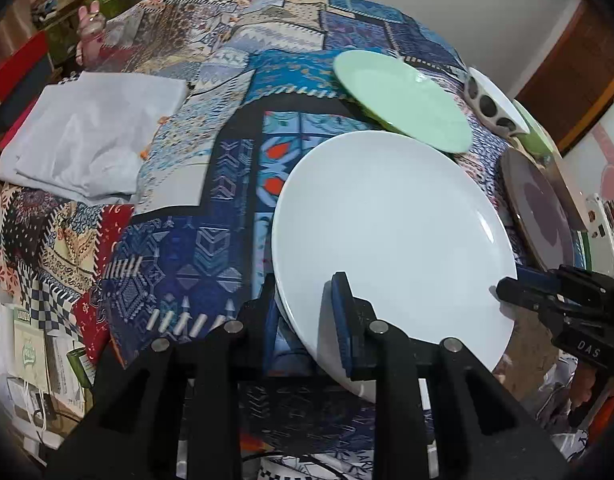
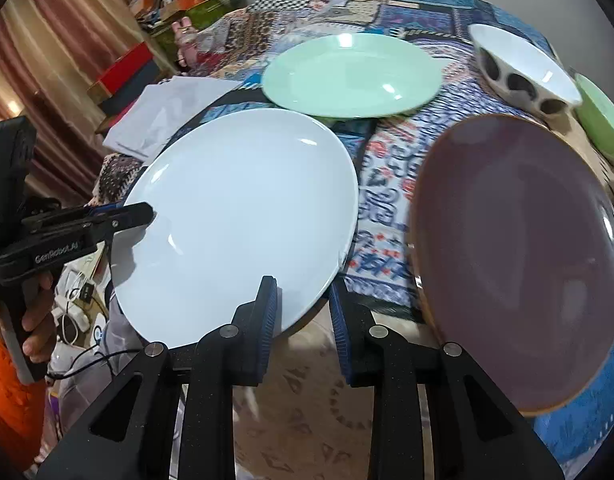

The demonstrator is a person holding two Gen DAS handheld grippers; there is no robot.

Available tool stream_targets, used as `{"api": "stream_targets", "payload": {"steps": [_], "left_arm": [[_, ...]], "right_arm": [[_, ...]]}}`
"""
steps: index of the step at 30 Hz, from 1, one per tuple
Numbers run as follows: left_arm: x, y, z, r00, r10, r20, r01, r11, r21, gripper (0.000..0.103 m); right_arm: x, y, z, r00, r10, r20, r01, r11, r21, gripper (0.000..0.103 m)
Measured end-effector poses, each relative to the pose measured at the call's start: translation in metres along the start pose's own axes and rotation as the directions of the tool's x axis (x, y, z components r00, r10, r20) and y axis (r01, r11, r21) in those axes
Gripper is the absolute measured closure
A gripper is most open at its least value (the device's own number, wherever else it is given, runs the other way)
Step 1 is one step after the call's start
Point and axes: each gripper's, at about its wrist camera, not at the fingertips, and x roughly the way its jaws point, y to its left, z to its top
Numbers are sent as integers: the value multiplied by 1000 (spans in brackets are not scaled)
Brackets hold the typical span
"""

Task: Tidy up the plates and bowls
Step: 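Close both grippers on the rim of the white plate, then carry the white plate over the purple plate, lower it and release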

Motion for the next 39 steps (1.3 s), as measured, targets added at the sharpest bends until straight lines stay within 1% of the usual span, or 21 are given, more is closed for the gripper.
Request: {"api": "stream_targets", "payload": {"steps": [3, 5, 8, 13, 15, 19, 21, 24, 30, 39], "left_arm": [[1, 9, 2, 999, -30, -11, 30, 999, -28, 77], [3, 10, 4, 999, -42, -14, 41, 999, -34, 77], [5, 8, 6, 999, -44, -17, 44, 999, -23, 77], [10, 9, 10, 998, -63, -26, 62, 998, -25, 74], [13, 12, 11, 996, -83, -31, 82, 996, -35, 73], [16, 17, 13, 992, -118, -34, 116, 990, -75, 73], [16, 17, 13, 993, -114, -35, 111, 991, -79, 73], [12, 12, 13, 995, -89, -32, 87, 994, -67, 72], [6, 7, 10, 996, -83, -31, 80, 994, -74, 72], [-20, -5, 14, 997, -76, 25, 78, 996, -54, 72]], "right_arm": [[4, 1, 3, 1000, -1, -3, 1, 1000, -12, 78], [6, -3, 4, 1000, 9, -7, -9, 1000, 3, 78], [7, -8, 7, 1000, 10, -4, -9, 999, 32, 78], [13, -6, 13, 1000, 0, 5, 0, 1000, 29, 77], [15, -4, 15, 1000, -1, 11, 1, 1000, 27, 75], [17, -7, 17, 1000, 11, 20, -11, 999, 42, 75], [16, -7, 17, 1000, 10, 22, -11, 999, 48, 77], [14, -8, 16, 1000, 12, 24, -13, 998, 55, 78], [6, -10, 14, 999, 15, 42, -18, 998, 59, 79], [-15, -13, 18, 994, 29, 107, -35, 998, 52, 79]]}}
